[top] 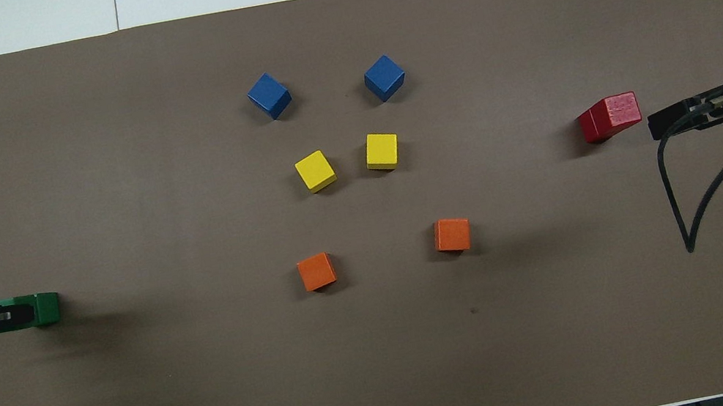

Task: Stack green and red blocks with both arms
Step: 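Open the right gripper and withdraw while the left gripper releases green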

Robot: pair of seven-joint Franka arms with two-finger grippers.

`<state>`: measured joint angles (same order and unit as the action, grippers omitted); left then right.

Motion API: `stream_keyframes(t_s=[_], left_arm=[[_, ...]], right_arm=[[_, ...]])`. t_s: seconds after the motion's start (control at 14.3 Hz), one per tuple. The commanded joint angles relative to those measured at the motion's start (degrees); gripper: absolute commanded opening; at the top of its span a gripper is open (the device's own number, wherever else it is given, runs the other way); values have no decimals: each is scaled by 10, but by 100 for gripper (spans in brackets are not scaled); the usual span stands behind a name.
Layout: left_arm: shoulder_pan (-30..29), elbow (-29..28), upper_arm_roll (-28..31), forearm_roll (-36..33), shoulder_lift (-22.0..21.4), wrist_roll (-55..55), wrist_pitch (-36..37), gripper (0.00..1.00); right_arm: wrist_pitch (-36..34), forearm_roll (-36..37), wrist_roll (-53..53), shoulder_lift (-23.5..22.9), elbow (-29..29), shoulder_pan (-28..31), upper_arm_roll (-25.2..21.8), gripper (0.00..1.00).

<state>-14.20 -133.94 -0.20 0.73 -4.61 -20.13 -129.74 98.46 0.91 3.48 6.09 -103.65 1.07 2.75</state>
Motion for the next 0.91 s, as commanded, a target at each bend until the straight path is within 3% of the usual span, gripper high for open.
stream_keyframes(t_s=[0.0,0.35,0.42,0.49,0.84], left_arm=[[-10,-7,-5,-6,11,7,-17,0],[-11,-6,-5,-6,17,1,-24,0],[-11,-6,-5,-6,19,1,-24,21],[-11,-4,-5,-6,21,0,-24,99],[-7,8,-5,-6,21,-9,-1,100]], right_arm=[[-46,-5,-15,-17,41,2,2,100],[-70,-3,-19,-28,62,1,2,100],[-83,-3,-19,-32,75,2,2,100],[-98,-3,-19,-38,89,2,2,100],[-112,-1,-24,-44,104,9,2,100]])
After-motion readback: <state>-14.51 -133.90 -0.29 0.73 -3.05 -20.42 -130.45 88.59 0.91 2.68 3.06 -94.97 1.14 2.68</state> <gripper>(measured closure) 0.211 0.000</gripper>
